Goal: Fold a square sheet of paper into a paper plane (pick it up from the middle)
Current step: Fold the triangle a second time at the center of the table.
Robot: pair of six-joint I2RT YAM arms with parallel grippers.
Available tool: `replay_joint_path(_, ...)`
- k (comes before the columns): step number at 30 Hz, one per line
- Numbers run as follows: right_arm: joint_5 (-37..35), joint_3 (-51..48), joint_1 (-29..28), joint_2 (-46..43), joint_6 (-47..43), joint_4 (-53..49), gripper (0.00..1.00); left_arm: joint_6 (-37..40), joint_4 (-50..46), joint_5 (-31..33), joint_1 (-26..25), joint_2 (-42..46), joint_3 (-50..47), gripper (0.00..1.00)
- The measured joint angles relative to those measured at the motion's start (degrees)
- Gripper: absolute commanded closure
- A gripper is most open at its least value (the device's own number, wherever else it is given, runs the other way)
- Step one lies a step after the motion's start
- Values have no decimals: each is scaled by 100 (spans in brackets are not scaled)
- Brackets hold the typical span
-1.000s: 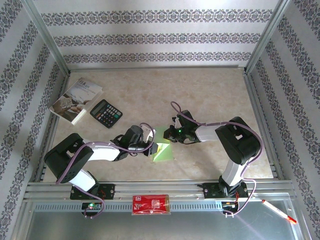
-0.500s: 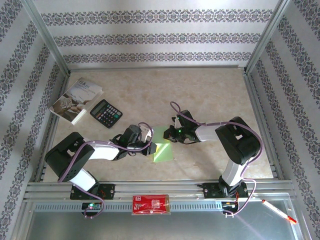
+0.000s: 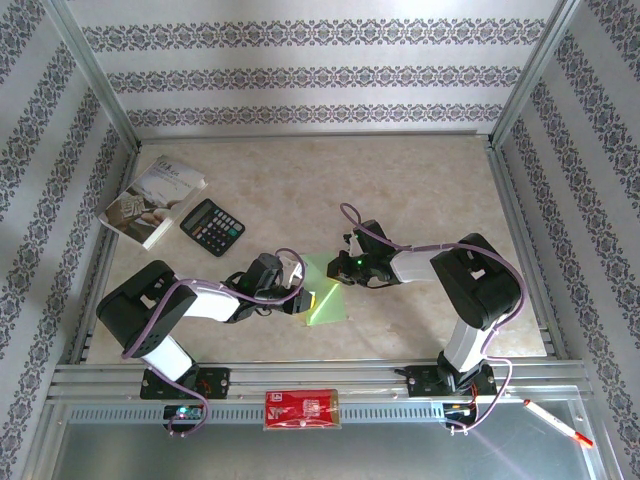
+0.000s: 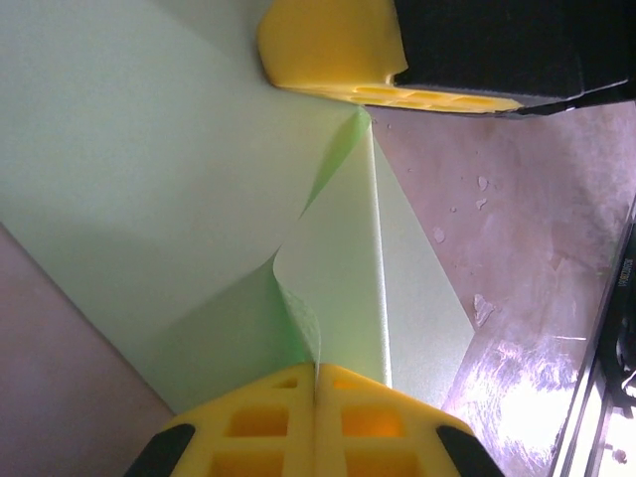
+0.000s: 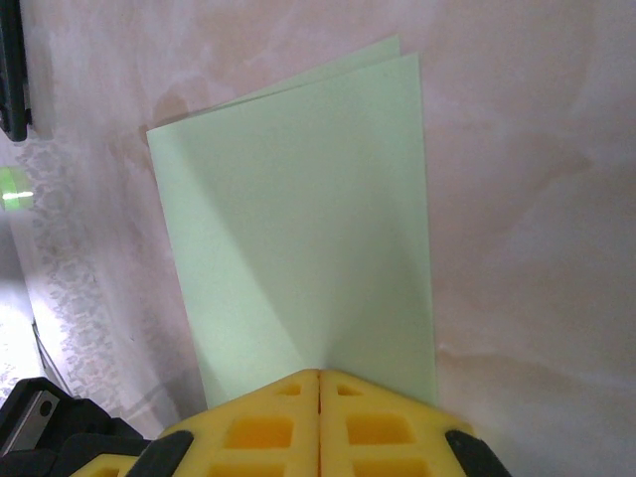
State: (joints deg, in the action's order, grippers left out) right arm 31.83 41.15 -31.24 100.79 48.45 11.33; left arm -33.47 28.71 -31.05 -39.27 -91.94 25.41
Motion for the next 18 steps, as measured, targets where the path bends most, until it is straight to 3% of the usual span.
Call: replay_joint_path(18, 2, 0, 0, 2, 0, 2, 94, 208, -560, 133, 44, 136, 195, 100)
